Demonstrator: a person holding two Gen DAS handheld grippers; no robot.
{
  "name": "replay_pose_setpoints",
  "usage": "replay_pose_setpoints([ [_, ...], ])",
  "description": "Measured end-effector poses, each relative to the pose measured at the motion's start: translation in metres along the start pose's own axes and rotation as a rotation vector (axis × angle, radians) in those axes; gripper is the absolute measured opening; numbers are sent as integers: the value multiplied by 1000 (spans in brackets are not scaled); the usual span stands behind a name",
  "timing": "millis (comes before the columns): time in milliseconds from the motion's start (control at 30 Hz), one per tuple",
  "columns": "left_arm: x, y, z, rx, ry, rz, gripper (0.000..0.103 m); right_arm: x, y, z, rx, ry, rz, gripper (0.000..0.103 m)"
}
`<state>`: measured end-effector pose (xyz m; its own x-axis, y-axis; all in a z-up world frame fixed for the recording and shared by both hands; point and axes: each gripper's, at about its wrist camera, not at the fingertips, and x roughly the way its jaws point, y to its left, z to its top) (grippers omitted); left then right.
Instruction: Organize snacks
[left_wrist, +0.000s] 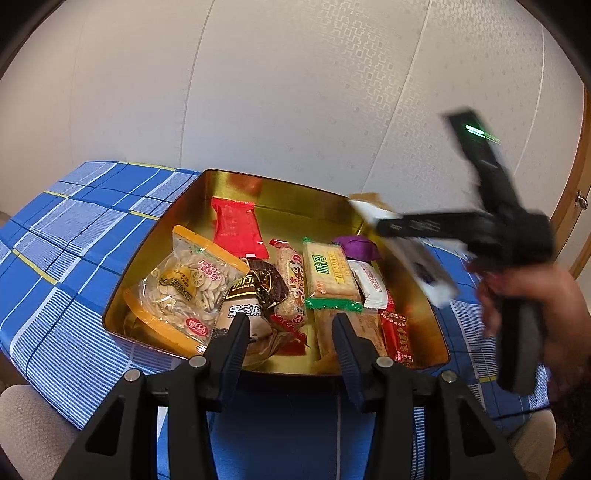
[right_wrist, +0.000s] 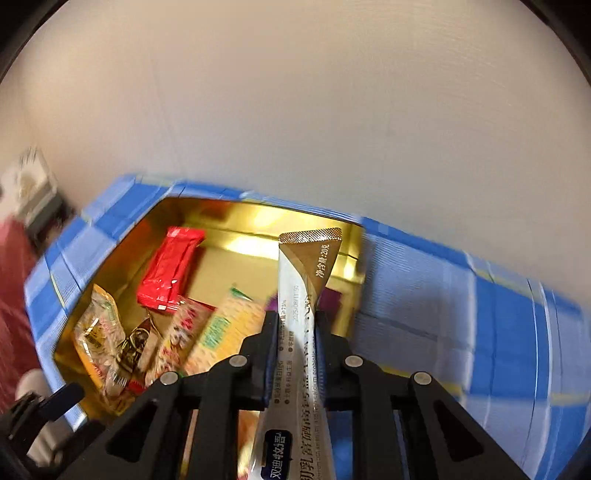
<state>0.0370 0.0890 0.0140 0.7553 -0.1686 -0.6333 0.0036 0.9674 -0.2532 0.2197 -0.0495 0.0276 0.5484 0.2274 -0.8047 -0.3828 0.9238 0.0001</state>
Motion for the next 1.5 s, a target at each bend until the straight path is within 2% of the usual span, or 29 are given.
replay_pose_setpoints([
  [100,-1,0,1,0,3,0,47,23,9,22,1,26,12,23],
  [167,-1,1,1,-1,2,2,47,29,12,31,28,11,2,25],
  [233,-1,1,1,-4,2,2,47,28,13,34,65,-9,0,35],
  [300,-1,2,1,-10,3,3,47,21,9,32,106,-29,18,51],
  [367,0,2,1,-12,5,-2,47,10,8,23,122,-60,39,52],
  [433,0,1,0,-13,9,-6,47,2,11,14,106,-63,24,53],
  [633,-1,-4,-2,-2,12,-31,47,-27,15,-17,65,-101,-19,64],
  [700,-2,-4,-3,1,18,-39,47,-40,16,-27,67,-132,-44,77],
  [767,-3,-2,-5,-4,27,-29,47,-52,16,-36,78,-165,-58,84],
  [900,-7,2,-5,-2,33,3,47,-70,15,-54,99,-186,-89,91],
  [1100,-16,5,-1,7,40,13,48,-82,14,-78,140,-188,-123,95],
  [1367,-30,-10,4,98,1,117,48,-88,14,-100,186,-171,-137,101],
  [1500,-34,-10,6,94,5,145,48,-96,16,-109,194,-191,-158,103],
])
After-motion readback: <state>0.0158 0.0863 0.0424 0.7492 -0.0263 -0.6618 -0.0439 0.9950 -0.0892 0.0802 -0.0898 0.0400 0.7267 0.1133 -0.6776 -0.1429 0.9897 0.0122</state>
